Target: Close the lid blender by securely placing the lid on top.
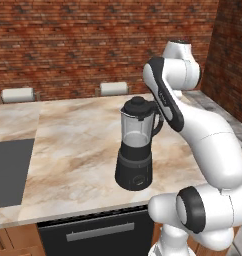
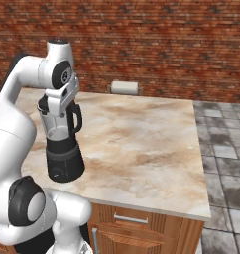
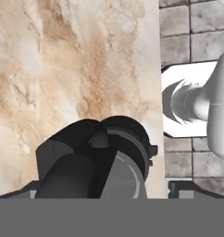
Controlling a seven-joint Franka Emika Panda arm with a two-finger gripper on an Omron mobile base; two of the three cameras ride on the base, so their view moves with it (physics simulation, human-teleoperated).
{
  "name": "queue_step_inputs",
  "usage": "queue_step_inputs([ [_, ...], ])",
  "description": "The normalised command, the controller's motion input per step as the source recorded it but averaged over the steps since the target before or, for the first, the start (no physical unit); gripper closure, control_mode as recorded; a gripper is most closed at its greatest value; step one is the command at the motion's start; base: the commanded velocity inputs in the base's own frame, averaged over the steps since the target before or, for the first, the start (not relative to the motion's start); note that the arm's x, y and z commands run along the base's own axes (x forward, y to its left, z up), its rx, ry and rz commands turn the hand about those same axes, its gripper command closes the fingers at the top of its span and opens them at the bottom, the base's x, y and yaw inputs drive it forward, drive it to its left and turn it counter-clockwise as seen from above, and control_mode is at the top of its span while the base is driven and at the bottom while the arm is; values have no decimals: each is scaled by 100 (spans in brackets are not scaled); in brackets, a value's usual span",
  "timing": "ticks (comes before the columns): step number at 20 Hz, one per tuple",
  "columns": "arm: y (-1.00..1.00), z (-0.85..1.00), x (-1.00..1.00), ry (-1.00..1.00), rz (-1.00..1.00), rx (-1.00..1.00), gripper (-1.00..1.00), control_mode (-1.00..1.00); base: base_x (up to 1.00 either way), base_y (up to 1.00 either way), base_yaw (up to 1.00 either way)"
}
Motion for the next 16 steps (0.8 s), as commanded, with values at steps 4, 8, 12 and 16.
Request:
queue_step_inputs([
  [4,10,13,0,-6,9,0,-100,-100,0,0,0],
  [8,9,29,0,-10,14,0,-100,-100,0,0,0],
  [12,1,37,0,-12,14,0,-100,-100,0,0,0],
  [16,0,4,-8,-3,8,0,-100,-100,0,0,0],
])
